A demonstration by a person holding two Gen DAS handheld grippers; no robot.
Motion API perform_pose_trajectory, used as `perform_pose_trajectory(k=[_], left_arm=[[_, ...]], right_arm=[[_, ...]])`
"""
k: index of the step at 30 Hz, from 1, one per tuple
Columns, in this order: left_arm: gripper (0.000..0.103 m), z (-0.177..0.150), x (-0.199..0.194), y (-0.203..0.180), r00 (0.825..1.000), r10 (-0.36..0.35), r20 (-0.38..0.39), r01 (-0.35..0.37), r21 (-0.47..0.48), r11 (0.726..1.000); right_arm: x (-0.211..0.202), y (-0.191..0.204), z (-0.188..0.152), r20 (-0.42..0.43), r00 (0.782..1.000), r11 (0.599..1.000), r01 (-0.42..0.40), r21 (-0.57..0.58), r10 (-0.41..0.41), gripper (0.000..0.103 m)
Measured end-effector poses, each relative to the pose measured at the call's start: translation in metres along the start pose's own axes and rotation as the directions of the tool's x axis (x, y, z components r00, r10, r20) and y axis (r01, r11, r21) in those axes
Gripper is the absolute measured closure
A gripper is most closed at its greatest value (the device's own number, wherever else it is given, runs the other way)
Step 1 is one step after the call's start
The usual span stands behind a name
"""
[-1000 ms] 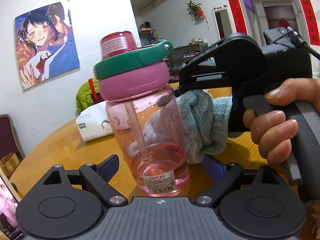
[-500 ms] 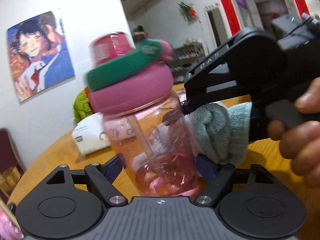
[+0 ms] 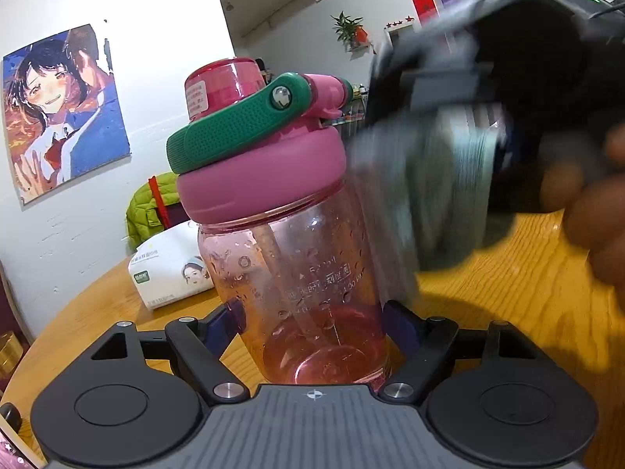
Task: Clean container
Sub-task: 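Wipe the towel across the bottle near the green lid band with the right gripper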
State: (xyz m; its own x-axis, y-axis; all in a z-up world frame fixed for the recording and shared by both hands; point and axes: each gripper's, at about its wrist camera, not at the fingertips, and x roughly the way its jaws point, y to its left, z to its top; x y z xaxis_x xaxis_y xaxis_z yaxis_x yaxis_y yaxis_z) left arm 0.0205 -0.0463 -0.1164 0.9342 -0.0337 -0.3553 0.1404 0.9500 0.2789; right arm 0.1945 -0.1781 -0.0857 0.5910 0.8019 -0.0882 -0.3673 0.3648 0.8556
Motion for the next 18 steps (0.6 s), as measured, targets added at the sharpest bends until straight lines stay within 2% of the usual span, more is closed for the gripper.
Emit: perform_pose_trajectory(k=[2,3,5,6,8,10,11,13,15,16,18], left_arm=[[0.025,0.0,-0.001,-0.002,1.0,0.001,0.0,-0.001,0.001,1.0],[0.025,-0.001,-0.002,-0.004,1.0,0.002,0.0,-0.002,0.001,1.0],[0.025,0.002,0.002,0.001,1.0,0.004,0.001,-0.004,0.0,1.0],[0.025,0.002,0.002,0.001,1.0,0.005,0.001,-0.005,0.0,1.0],[0.025,0.004,0.006,0.006,1.0,0.005,0.001,-0.005,-0.001,1.0],[0.025,0.007,0.009,0.011,1.0,0.006,0.001,-0.006,-0.001,1.0],[0.025,0.011,0.012,0.018,1.0,0.006,0.0,-0.006,-0.001,1.0],[0.025,0.013,0.013,0.022,1.0,0.005,0.0,-0.005,-0.002,1.0],[0.025,0.013,0.013,0.023,1.0,0.005,0.0,-0.005,-0.002,1.0],[0.025,0.013,0.014,0.024,1.0,0.005,0.0,-0.005,-0.002,1.0],[0.025,0.01,0.016,0.017,1.0,0.009,0.002,-0.009,-0.001,1.0]], right_arm=[[-0.006,-0.017,0.003,0.038,0.987,0.972,-0.161,0.169,0.157,0.081],[-0.002,-0.03,0.003,0.034,0.974,0.934,-0.224,0.277,0.224,0.081],[0.009,-0.049,-0.002,0.01,0.964,0.881,-0.247,0.405,0.265,0.081],[0.013,-0.052,-0.004,-0.009,0.971,0.885,-0.213,0.415,0.238,0.081],[0.02,-0.055,-0.007,-0.087,0.991,0.922,-0.061,0.382,0.101,0.08],[0.029,-0.058,-0.013,-0.168,0.985,0.931,0.103,0.349,-0.046,0.078],[0.032,-0.061,-0.015,-0.182,0.98,0.929,0.139,0.343,-0.08,0.078],[0.033,-0.059,-0.015,-0.185,0.978,0.934,0.15,0.323,-0.093,0.077],[0.028,-0.054,-0.013,-0.148,0.988,0.944,0.096,0.316,-0.051,0.077],[0.023,-0.053,-0.01,-0.112,0.994,0.943,0.022,0.331,0.016,0.077],[0.014,-0.05,-0.003,-0.042,0.989,0.929,-0.121,0.35,0.144,0.077]])
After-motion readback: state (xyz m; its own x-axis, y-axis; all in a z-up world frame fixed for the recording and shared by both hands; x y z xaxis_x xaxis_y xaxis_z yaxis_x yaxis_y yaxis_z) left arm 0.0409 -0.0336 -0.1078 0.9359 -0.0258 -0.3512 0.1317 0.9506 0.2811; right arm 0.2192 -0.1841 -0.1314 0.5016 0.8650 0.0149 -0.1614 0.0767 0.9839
